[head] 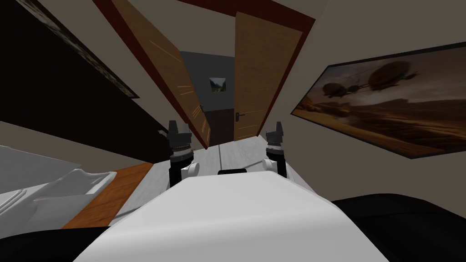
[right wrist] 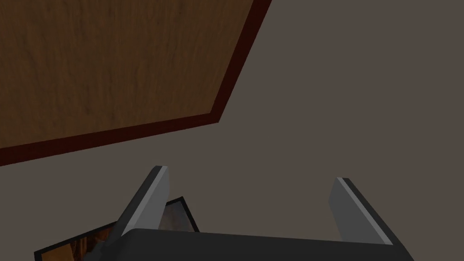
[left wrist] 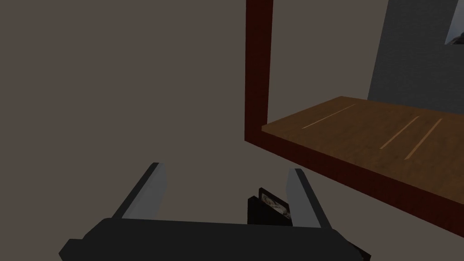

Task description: Push the door open

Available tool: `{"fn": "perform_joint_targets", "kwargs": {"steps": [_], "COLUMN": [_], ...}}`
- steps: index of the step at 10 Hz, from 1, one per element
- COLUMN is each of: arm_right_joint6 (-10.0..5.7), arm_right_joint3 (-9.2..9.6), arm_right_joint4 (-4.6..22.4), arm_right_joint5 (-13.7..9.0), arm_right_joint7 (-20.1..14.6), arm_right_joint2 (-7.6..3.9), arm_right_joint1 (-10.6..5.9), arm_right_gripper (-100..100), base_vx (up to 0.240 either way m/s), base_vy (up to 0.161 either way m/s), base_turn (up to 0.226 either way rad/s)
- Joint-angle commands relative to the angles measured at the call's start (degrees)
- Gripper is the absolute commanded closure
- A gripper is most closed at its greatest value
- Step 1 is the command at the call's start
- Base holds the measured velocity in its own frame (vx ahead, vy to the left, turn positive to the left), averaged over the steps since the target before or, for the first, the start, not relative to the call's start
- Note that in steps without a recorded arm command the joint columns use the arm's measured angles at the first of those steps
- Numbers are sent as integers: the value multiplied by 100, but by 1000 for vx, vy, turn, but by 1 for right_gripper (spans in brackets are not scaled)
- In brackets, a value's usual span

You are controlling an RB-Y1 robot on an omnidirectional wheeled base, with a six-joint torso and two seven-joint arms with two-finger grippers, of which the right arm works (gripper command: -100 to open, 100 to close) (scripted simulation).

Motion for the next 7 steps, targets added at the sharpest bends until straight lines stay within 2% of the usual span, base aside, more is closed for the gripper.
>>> {"fn": "perform_joint_targets", "kwargs": {"steps": [1, 5, 6, 7], "arm_right_joint6": [32, 16, 16, 12], "arm_right_joint3": [-16, 3, 3, 7], "arm_right_joint4": [273, 1014, 1104, 1328], "arm_right_joint5": [43, 187, 187, 226], "arm_right_joint7": [-78, -304, -304, -365], "arm_right_joint2": [-57, -198, -198, -234], "arm_right_joint1": [-210, -702, -702, -835], "arm_right_gripper": [-100, -100, -100, -100], "base_vx": [69, 95, 65, 60], "base_vy": [-1, -16, -21, -13], "base_turn": [12, 15, 8, 8]}}
